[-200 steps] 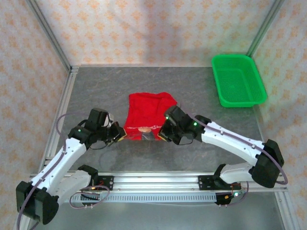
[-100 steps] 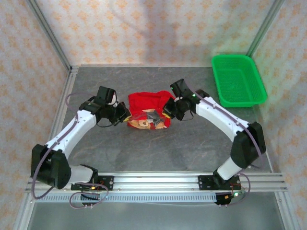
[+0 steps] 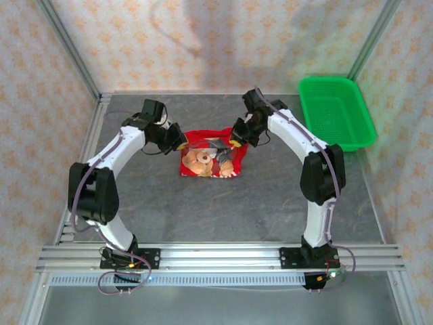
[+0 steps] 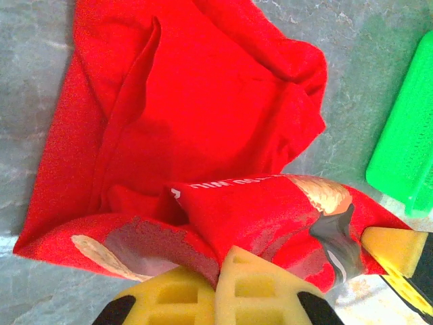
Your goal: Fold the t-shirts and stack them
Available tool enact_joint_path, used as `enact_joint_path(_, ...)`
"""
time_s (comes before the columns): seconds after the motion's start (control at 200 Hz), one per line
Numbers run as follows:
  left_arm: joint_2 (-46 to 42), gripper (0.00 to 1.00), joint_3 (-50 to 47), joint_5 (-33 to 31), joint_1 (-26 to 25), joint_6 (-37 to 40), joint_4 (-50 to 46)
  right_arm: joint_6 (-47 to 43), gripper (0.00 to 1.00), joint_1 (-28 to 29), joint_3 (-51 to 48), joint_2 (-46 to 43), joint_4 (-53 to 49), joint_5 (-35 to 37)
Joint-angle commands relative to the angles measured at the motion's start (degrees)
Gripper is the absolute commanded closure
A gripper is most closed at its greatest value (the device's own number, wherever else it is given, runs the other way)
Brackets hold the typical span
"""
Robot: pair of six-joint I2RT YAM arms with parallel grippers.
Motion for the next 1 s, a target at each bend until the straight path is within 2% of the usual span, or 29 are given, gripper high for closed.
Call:
enact_joint_path(0.0, 3.1, 1.0, 3.2, -2.4, 2.0, 2.5, -0.5, -3.8, 1.0, -2.7, 2.9, 2.8, -6.7, 2.3)
enact_joint_path(0.33, 12.4, 1.0, 8.5, -1.3, 3.8, 5.0, 0.0, -5.8, 1.0, -3.9, 13.1, 13.7, -10.4, 2.6)
enact_joint_path(0.731, 18.4, 1.0, 16.1, -0.2, 4.6, 5.0, -1.0, -5.0, 0.99, -6.0, 19.5, 19.6, -10.2, 1.9)
enact_joint_path(0.896, 22.4, 1.0, 19.7, -0.3, 4.8, 4.8, -1.4, -4.3, 0.92, -7.0, 24.2, 23.6, -10.5, 1.1)
enact_joint_path(0.941, 23.8, 1.0, 21.0, -0.2, 4.8, 4.6, -1.6, -3.4, 0.86, -7.3, 25.4, 24.8, -9.8, 0.5)
enact_joint_path(0.971, 24.5, 1.0, 21.9, -0.2, 4.9, 4.2, -1.8, -2.6, 0.79, -7.5, 26.2, 25.4, -8.8, -0.1)
enact_joint_path(0.996, 25.1, 0.95, 22.6, 0.1, 4.9, 3.8, -1.7, -2.1, 0.74, -7.6, 26.9, 25.9, -7.9, -0.6)
